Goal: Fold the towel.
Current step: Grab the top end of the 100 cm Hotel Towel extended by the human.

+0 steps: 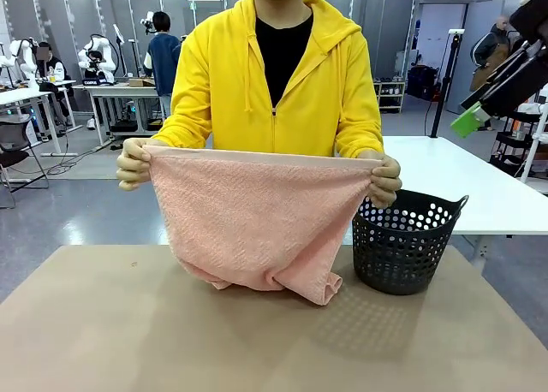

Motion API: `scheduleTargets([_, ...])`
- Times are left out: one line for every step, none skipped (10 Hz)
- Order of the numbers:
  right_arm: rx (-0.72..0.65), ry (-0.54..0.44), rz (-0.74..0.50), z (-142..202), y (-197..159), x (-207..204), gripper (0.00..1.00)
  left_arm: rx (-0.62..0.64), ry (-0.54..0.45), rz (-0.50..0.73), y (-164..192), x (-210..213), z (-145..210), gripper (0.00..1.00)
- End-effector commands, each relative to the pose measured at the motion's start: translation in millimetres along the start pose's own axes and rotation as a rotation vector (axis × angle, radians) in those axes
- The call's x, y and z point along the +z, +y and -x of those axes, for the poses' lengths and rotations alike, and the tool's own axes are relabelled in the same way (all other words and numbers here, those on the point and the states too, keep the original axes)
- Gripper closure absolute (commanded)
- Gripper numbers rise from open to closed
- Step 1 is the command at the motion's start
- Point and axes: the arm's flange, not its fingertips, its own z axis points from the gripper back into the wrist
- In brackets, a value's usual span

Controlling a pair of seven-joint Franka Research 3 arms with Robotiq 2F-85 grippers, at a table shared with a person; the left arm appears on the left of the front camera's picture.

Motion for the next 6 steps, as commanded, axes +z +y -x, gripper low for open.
scheduleTargets([0.153,0.047,0.020,-35,6,-3,0.00,-0.170,0.077,-0.040,-13,1,-45,0.00])
scheduleTargets([0.263,0.085,0.042,-61,11,-6,0.00,-0.275,0.097,-0.053,-24,-1,-77,0.00])
scheduleTargets([0.311,0.126,0.054,-77,15,-11,0.00,-0.341,0.105,-0.037,-32,-5,-98,0.00])
scheduleTargets([0.357,0.168,0.062,-91,19,-16,0.00,-0.403,0.131,-0.032,-41,-10,-117,0.00])
scheduleTargets([0.407,0.219,0.059,-106,22,-28,0.00,-0.454,0.144,-0.017,-48,-20,-139,0.00])
scheduleTargets([0.458,0.260,0.068,-119,26,-38,0.00,-0.508,0.170,0.001,-56,-32,-158,0.00])
